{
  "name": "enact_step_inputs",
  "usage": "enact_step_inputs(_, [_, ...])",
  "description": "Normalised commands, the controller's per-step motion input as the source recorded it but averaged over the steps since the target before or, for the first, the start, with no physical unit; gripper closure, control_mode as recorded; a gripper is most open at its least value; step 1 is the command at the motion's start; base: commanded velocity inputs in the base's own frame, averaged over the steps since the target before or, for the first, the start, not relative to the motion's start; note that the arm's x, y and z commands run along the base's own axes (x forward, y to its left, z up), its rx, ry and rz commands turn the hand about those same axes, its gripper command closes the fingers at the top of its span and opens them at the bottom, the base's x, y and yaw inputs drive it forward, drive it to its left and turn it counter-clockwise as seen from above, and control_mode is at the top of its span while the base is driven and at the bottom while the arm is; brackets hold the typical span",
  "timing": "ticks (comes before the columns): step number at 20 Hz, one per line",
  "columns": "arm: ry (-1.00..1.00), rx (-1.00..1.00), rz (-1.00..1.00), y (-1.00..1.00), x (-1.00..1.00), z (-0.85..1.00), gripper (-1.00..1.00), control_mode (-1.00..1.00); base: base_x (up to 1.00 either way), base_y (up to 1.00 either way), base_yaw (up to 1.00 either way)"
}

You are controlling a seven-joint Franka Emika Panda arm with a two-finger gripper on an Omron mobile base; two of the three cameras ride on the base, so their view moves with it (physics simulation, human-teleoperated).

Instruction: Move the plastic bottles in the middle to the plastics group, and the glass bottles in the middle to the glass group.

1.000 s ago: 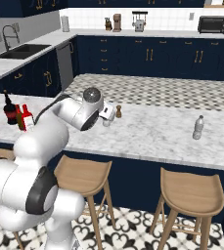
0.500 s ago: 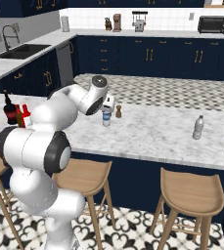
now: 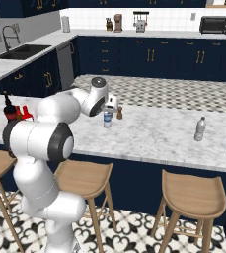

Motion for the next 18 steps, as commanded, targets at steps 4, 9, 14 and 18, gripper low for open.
enact_step_inputs(4, [-0.05,0.0,-0.03,-0.1,0.15,-0.24,-1.0,-1.0,0.0,0.0,0.0])
enact_step_inputs(9, [0.03,0.0,-0.06,0.04,0.32,-0.15,-1.0,-1.0,0.0,0.0,0.0])
enact_step_inputs(14, [0.05,0.0,-0.05,0.01,0.34,0.0,-1.0,-1.0,0.0,0.0,0.0])
enact_step_inputs(18, [0.03,0.0,-0.03,0.02,0.28,0.0,-1.0,-1.0,0.0,0.0,0.0])
